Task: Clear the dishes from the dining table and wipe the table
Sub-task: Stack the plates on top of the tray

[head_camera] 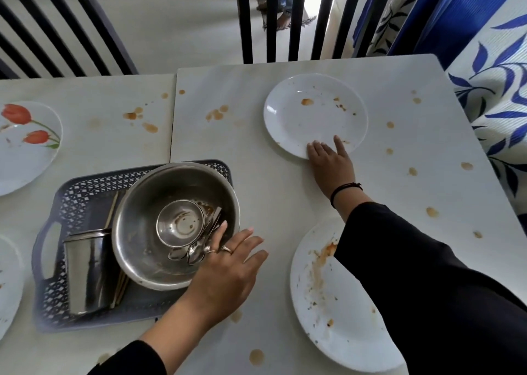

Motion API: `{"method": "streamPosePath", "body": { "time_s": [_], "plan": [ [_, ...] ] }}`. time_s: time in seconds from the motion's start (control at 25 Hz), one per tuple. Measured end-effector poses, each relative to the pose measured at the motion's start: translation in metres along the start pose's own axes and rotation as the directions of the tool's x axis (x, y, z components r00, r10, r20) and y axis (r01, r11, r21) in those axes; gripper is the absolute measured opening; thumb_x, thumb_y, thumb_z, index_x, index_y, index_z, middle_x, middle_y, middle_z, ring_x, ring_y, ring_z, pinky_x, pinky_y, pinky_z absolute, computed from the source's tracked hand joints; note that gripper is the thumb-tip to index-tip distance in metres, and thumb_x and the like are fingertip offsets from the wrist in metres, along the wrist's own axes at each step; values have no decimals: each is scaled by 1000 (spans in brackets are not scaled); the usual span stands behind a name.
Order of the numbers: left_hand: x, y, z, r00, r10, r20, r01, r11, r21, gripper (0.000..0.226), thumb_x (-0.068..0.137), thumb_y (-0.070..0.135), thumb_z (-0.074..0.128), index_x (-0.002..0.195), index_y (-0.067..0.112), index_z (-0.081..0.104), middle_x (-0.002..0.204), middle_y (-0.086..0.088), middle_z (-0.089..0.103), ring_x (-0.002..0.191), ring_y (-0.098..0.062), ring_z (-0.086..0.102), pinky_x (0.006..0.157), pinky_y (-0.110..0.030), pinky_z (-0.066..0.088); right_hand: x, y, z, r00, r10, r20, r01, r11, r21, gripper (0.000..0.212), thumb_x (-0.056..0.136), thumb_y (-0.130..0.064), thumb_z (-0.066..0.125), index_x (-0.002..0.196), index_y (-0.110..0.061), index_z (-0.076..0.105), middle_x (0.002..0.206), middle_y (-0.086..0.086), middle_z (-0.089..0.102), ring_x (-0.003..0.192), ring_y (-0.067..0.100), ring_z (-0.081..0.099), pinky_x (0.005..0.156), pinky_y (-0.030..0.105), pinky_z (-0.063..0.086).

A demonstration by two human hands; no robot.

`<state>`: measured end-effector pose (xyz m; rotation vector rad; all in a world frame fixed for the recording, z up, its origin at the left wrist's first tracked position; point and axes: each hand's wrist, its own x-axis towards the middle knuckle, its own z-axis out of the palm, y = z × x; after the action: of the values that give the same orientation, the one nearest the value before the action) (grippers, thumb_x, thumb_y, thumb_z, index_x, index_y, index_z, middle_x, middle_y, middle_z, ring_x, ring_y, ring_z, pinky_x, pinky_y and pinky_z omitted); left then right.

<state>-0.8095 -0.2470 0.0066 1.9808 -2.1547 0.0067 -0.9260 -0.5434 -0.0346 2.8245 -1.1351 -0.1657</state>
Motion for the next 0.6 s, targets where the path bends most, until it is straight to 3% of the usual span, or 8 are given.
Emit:
{"method": "streamPosePath", "body": {
  "time_s": [0.08,0.16,0.24,0.36,0.44,0.6],
  "plan": [
    [7,-1,-3,1000,-11,-23,10,1000,-20,29,85,25,57,113,22,63,123,-1,61,124,-23,52,104,-59,34,-10,10,-1,988,-34,-149,40,999,34,40,93,3,41,132,0,50,131,17,58,120,29,57,117,50,18],
    [21,-3,-7,999,-12,-49,10,999,-43,34,86,25,59,120,21,59,125,-1,60,126,-22,50,107,-58,31,-27,22,-12,928,-64,-367,80,996,29,33,90,6,44,113,-4,66,110,12,71,100,26,68,111,50,33],
    [42,-5,-12,996,15,-83,-19,999,-50,47,82,23,65,128,18,55,130,-4,58,128,-24,48,108,-58,29,-53,35,-27,861,-105,-497,125,992,6,32,91,6,44,102,-10,70,98,5,74,90,20,71,109,47,36],
    [79,-5,-19,991,63,-120,-64,998,-2,65,81,21,66,140,12,42,146,-9,44,136,-27,38,109,-60,26,-110,42,-43,826,-133,-548,143,989,-23,27,93,4,50,98,-12,71,98,2,74,92,18,70,109,48,36],
    [101,-1,-23,985,102,-137,-102,995,4,65,84,18,64,143,12,38,149,-9,38,138,-28,34,109,-62,25,-156,40,-55,822,-134,-553,147,989,-22,23,94,1,53,100,-11,72,103,4,73,96,19,70,109,50,36],
    [109,22,-23,934,288,-209,-305,951,-52,36,88,0,57,122,10,64,125,-9,63,115,-28,60,102,-56,40,-238,31,-75,850,-108,-516,133,991,12,20,92,-1,58,105,-9,72,110,7,71,102,20,68,111,50,33]
  ]
}}
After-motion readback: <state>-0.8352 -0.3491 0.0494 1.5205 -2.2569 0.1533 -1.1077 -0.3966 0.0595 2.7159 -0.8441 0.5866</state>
